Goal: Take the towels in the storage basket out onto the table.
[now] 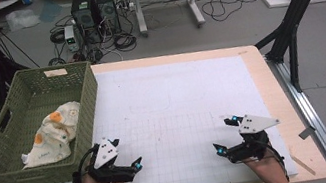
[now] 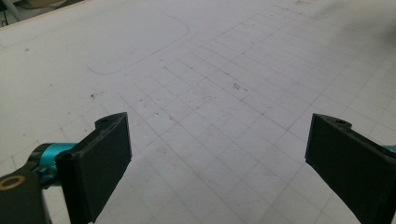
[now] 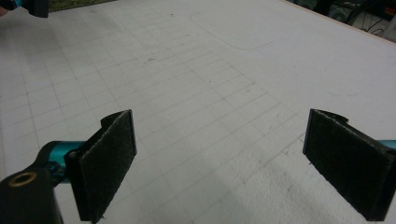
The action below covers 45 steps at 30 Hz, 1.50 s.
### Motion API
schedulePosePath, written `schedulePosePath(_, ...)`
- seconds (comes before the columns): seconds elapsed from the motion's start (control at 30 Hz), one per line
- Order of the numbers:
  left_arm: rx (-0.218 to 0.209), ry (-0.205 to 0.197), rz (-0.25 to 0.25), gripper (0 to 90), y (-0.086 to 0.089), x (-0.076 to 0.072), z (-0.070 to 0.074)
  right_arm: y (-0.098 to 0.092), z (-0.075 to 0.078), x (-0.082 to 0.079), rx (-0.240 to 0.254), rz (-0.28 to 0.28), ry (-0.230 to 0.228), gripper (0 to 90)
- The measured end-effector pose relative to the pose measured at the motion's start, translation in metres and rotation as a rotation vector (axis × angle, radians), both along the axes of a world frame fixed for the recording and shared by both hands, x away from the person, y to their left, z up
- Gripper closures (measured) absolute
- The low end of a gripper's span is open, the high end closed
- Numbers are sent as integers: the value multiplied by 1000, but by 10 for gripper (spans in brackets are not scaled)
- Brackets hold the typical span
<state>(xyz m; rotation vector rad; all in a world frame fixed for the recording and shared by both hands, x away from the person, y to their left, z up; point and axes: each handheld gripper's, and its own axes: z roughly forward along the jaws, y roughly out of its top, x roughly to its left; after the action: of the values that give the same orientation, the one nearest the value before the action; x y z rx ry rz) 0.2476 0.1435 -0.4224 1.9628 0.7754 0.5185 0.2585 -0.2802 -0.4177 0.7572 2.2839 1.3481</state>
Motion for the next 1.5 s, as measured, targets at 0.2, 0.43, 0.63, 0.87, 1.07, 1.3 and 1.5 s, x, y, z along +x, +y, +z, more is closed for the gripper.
schedulePosePath(0.2, -18, 3, -22, 75, -1, -2, 4, 0, 1, -2, 3, -1, -3, 88)
schedulePosePath(0.43, -26, 13, -32, 75, -3, -3, 12, 0, 2, -4, 9, 7, -2, 88)
schedulePosePath(0.63, -37, 9, -62, 85, -3, -2, 26, -1, 4, -4, 26, 6, -3, 88)
schedulePosePath(0.87, -48, 11, -80, 93, -3, 1, 34, 1, 6, -2, 29, 7, -6, 88)
schedulePosePath(1.07, -86, 19, -109, 99, -4, 2, 47, 0, 7, -2, 36, 5, -4, 88)
schedulePosePath(1.3, -91, 8, -127, 119, -1, 7, 65, -1, 7, 0, 41, -1, -9, 88)
schedulePosePath(1.5, -103, 14, -139, 126, 3, 9, 72, -1, 7, 0, 44, -4, -8, 88)
